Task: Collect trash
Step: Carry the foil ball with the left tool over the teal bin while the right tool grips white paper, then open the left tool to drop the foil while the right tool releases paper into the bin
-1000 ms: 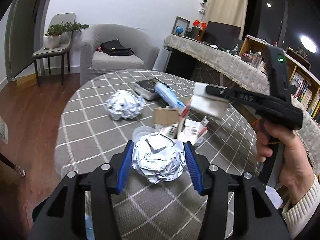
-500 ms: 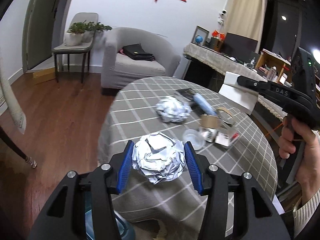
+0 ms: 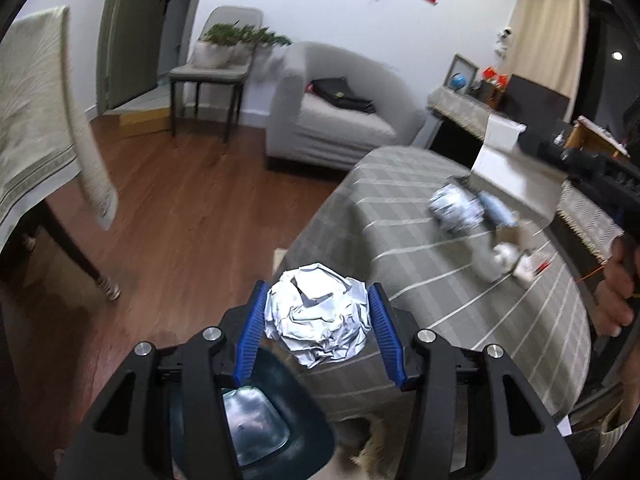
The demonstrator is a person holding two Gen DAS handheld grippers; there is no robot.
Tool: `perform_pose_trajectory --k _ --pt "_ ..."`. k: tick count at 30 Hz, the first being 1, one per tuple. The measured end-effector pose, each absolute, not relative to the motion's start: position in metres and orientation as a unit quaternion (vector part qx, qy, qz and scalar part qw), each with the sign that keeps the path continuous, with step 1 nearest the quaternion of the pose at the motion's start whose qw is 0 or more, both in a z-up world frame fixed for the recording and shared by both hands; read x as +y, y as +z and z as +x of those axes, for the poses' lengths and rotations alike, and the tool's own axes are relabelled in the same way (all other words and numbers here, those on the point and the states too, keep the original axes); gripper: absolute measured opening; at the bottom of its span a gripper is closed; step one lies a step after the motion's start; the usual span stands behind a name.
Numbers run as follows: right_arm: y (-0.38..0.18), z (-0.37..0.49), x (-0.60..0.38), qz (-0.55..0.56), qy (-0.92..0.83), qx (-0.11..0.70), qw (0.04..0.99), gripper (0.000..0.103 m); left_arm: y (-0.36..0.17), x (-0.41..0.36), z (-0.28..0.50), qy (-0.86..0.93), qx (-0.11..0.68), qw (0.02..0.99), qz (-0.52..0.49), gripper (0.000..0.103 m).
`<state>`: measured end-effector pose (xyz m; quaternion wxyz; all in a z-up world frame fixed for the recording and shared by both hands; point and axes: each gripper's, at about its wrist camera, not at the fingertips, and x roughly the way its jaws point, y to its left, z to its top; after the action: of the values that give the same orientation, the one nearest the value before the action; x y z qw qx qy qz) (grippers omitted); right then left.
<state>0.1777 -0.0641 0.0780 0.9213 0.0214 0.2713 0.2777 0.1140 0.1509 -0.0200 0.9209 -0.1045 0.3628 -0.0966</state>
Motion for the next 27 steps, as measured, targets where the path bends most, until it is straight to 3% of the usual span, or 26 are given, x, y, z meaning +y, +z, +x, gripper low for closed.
perform_pose_trajectory --k 18,27 --pt "0.021 0.160 0.071 -0.012 0.387 0.357 0.850 0.002 -0.114 0.214 0.100 -0.057 0.521 0.842 -0.131 0.054" --pt "-0.041 0.163 0.112 -0.041 0.379 0.445 0.810 0.002 -0.162 0.220 0.092 -0.056 0.589 0.797 -0.120 0.054"
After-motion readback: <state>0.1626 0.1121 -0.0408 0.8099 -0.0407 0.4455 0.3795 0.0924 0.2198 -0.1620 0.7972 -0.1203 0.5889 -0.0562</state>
